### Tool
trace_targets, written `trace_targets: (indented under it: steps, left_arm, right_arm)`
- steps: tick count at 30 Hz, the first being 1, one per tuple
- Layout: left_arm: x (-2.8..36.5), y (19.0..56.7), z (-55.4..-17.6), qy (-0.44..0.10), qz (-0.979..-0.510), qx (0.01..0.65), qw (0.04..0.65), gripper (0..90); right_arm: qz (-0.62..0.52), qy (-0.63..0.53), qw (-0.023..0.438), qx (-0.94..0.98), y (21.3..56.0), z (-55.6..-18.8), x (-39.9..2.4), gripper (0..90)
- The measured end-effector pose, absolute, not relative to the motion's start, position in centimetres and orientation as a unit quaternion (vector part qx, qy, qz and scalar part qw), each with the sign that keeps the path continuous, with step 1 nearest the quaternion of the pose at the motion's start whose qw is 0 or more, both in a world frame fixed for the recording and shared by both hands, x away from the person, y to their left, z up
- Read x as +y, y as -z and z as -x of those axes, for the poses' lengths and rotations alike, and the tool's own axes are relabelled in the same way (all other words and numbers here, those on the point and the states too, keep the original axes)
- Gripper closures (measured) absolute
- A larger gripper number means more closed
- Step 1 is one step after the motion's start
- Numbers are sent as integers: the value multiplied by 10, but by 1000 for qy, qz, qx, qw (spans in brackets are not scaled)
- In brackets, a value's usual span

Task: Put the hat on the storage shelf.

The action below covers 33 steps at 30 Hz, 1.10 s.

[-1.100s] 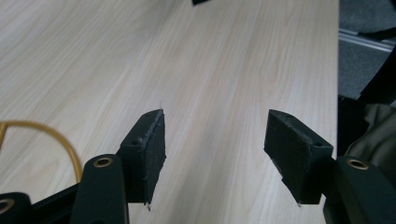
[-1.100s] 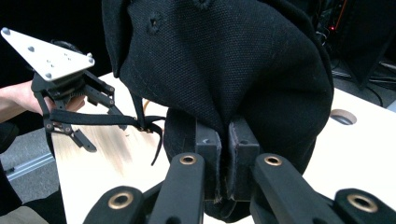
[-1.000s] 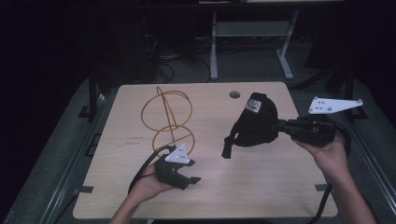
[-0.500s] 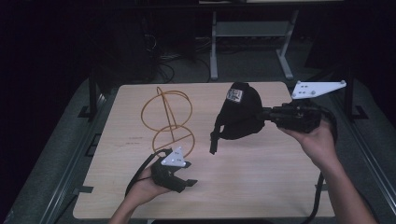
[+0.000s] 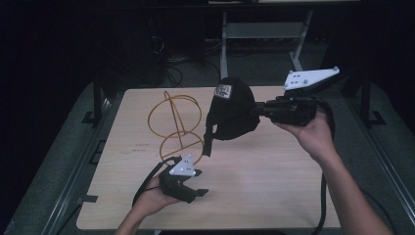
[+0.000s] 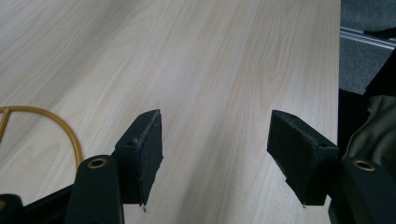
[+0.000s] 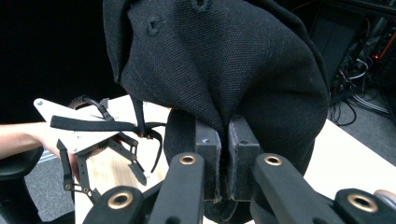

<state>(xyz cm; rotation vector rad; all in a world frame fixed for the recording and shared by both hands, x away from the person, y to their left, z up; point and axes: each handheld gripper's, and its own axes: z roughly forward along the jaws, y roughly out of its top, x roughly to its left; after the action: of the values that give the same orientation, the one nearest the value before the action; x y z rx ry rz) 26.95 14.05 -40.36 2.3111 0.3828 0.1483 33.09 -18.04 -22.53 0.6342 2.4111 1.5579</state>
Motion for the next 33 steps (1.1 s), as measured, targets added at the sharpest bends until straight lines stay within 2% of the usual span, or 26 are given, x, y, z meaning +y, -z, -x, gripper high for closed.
trace_targets:
  steps: [33]
  left_arm:
    - [137,409,-268,-57,-911,138,384,354]
  right_arm:
    - [-169,-555,42,813,211,-400,-69,847]
